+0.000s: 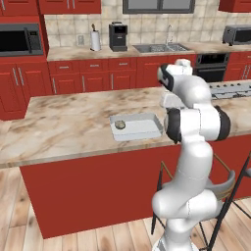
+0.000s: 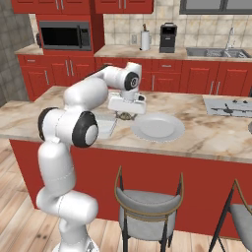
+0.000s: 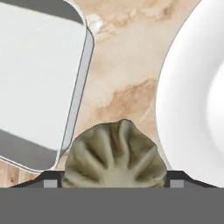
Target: Place two dumplings into each of the tupperware containers and then place the containers in the fridge.
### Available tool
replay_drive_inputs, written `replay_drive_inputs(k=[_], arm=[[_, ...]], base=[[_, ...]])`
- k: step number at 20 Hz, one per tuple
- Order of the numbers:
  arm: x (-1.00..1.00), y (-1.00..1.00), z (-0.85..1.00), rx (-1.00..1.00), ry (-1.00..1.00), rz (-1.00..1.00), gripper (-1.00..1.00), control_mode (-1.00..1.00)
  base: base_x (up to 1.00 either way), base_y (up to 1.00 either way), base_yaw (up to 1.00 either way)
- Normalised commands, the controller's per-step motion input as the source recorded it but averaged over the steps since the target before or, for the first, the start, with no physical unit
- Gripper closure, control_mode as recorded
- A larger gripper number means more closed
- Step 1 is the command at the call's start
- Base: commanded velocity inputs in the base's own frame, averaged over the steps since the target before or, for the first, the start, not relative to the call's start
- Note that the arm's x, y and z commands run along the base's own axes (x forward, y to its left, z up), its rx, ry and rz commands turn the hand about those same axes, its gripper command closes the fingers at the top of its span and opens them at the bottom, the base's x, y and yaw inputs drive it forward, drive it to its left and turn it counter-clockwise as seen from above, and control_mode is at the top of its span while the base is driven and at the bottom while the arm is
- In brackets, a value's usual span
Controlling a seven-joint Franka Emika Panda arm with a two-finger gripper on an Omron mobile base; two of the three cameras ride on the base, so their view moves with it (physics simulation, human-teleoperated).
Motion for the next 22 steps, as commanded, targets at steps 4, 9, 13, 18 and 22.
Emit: replay_drive_inputs(k=[4, 9, 13, 18, 22], arm=[[-0.41, 0.95, 0.17, 0.00, 0.11, 0.00, 1.00, -1.00], [-0.06, 0.98, -0.21, 0.00, -0.01, 0.00, 1.00, -1.00], [0.11, 0.59, -0.13, 0.00, -0.03, -0.01, 1.00, -1.00], [0.03, 0.32, -0.22, -0.04, -0.16, -0.06, 1.00, -1.00], [0.21, 0.36, -0.50, -0.11, -0.11, -0.09, 1.00, -1.00]], base=[[0.00, 0.00, 0.00], [0.00, 0.00, 0.00], [0.00, 0.00, 0.00], [0.00, 0.00, 0.00], [0.00, 0.00, 0.00]])
